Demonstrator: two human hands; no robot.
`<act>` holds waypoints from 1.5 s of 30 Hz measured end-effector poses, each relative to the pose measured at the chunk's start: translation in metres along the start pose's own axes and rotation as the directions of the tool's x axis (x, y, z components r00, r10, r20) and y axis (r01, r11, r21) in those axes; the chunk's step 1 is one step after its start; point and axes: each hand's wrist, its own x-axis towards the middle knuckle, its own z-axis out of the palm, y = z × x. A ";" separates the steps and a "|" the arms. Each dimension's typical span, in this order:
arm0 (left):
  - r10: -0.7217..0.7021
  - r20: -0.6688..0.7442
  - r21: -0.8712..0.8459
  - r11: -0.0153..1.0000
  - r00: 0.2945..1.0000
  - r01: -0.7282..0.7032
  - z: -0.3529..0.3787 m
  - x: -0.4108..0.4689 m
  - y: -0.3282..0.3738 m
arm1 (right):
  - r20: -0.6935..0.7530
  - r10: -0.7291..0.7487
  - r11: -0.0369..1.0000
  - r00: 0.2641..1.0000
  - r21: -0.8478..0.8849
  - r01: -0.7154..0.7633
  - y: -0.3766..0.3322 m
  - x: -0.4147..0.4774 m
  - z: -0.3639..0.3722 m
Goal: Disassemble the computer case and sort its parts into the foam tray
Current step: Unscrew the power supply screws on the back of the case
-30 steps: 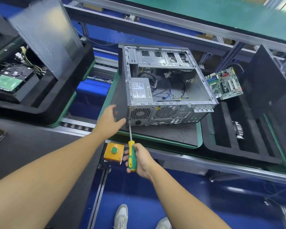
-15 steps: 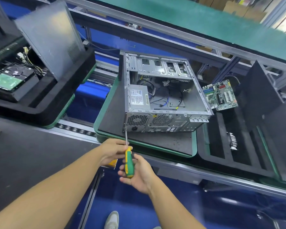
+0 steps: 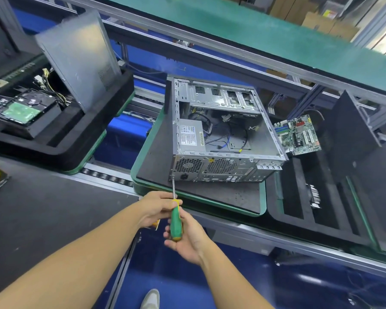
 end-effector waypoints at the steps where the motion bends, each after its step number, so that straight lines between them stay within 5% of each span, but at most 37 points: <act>1: -0.013 0.022 -0.049 0.999 1.000 0.014 -0.001 -0.001 0.001 | 0.039 0.026 1.000 0.999 0.008 -0.027 -0.002 -0.001 -0.002; 3: -0.027 0.062 -0.097 0.995 0.998 0.033 -0.001 -0.004 0.003 | 0.062 0.030 1.000 0.998 -0.009 -0.030 -0.005 -0.002 -0.004; 8: -0.015 0.070 0.255 0.967 0.997 -0.004 0.005 -0.005 0.001 | -0.040 -0.080 0.985 0.996 -0.154 0.073 -0.002 0.002 -0.003; 15: -0.054 0.046 0.084 0.995 0.997 0.050 0.003 -0.004 0.001 | 0.028 0.027 1.000 0.999 0.008 -0.027 -0.008 -0.004 -0.007; 18: -0.071 0.078 0.014 0.997 0.994 0.070 0.002 -0.002 -0.002 | 0.038 0.027 0.998 0.999 -0.058 -0.025 -0.008 -0.006 -0.012; 24: 0.019 -0.021 0.242 0.970 1.000 -0.014 0.014 0.001 -0.009 | -0.120 -0.122 0.970 0.985 -0.226 0.092 -0.001 -0.003 -0.005; 30: -0.032 -0.021 -0.004 0.999 0.999 0.032 0.003 0.003 -0.004 | -0.016 0.026 0.996 1.000 0.084 -0.025 -0.011 -0.013 -0.002; 33: -0.041 -0.004 -0.029 0.999 0.999 0.041 0.005 0.006 -0.004 | -0.025 0.031 0.999 0.999 0.031 -0.031 -0.009 -0.011 -0.005; 41: 0.038 -0.299 -0.106 0.992 0.953 -0.073 0.013 0.036 0.024 | -0.176 -0.133 0.990 0.975 -0.060 0.124 -0.001 -0.003 -0.008; 45: -0.009 -0.341 -0.136 0.990 0.940 -0.040 0.016 0.048 0.028 | -0.141 -0.040 0.999 0.989 0.001 0.040 -0.012 -0.007 -0.005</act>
